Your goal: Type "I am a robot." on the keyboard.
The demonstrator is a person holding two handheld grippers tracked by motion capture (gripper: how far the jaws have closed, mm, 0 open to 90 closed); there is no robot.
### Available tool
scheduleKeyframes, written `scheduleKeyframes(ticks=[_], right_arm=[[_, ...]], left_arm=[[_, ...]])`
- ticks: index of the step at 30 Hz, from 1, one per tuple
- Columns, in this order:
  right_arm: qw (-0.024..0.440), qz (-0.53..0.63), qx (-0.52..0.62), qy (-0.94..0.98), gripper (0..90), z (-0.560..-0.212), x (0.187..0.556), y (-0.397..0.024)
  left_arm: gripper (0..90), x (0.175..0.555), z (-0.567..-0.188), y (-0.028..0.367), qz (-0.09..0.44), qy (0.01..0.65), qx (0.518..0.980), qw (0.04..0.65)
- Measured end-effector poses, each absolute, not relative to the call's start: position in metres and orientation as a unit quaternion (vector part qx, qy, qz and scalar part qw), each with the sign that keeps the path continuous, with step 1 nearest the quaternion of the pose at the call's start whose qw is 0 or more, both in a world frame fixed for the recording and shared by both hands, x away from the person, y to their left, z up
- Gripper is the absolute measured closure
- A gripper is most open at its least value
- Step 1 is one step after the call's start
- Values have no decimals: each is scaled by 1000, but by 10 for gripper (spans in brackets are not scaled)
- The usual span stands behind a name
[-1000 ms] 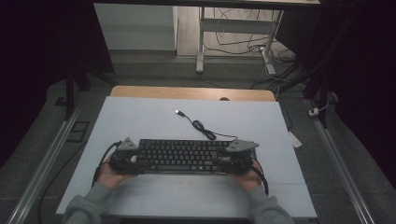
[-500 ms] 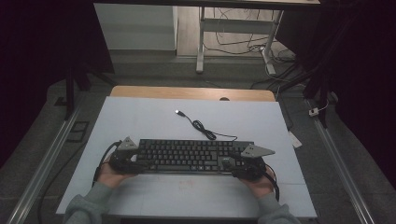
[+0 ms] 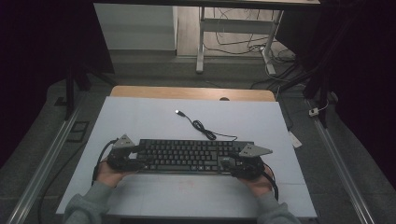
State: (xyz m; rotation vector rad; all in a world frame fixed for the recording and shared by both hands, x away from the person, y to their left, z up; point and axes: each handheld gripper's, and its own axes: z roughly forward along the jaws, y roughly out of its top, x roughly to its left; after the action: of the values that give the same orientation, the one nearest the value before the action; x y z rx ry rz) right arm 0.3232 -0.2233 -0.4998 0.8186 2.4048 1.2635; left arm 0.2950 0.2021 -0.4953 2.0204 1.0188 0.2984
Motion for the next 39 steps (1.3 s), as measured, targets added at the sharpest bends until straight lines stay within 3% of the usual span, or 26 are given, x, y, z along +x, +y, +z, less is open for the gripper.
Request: scheduleKeyframes(ticks=[13,39], right_arm=[[151,437,283,841,486,-501,324,-222],[151,435,286,841,484,-501,325,-223]], left_arm=[[876,295,-496,178,91,360,832,412],[889,301,-517,138,76,335,865,367]])
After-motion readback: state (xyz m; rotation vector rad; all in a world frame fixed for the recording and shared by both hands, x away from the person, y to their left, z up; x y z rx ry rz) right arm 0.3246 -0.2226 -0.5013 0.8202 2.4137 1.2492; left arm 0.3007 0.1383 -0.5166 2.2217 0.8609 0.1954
